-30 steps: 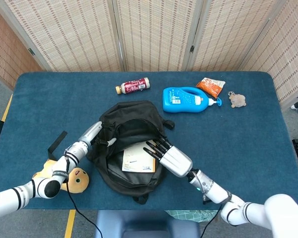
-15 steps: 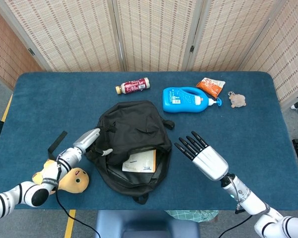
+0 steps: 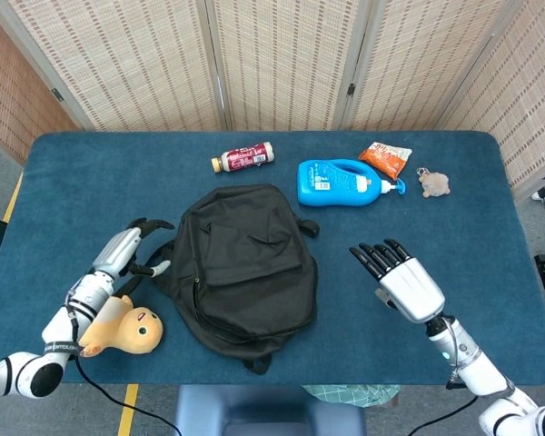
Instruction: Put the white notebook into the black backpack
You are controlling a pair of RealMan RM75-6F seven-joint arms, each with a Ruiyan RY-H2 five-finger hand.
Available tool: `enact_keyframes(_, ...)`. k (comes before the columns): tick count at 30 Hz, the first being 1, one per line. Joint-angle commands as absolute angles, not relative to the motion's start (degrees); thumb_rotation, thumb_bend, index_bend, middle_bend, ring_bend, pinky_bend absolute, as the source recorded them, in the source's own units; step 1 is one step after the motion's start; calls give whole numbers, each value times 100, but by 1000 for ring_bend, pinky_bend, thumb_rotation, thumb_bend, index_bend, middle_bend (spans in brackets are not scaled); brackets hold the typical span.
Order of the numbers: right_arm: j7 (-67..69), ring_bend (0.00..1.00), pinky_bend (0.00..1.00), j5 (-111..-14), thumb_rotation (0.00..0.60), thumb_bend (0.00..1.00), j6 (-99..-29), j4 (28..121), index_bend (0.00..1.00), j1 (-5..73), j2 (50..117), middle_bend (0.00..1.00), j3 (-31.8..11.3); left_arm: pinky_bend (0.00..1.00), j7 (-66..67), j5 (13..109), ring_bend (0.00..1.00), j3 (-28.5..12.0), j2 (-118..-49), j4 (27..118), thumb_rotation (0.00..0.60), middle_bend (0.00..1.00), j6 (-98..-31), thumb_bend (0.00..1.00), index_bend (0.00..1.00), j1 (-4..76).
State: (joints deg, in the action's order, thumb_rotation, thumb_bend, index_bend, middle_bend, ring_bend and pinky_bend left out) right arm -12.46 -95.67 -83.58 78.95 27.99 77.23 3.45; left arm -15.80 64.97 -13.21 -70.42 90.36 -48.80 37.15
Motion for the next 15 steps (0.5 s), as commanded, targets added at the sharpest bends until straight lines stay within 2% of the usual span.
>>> enact_keyframes(1,-735,272,238,-9171,600,203,-8113,8112,137,2660,7513,229,215,49,-948,6393,202,-1180,-7071,8923,600,232,-5557,385,289,3395)
enact_keyframes(8,-83,212,174,-8571,600,203,-7810,8433,135,2377,7050,175,130,46,-204,6408,204,-1024,-7010,8955,600,232,-6677,386,294,2826)
enact_keyframes(15,-256,120,70,-8040,600,203,-8032,8928,29,1880,6678,78,33,36,200,6521,193,-839,-6852,9195,600,233,-7514,386,275,2245)
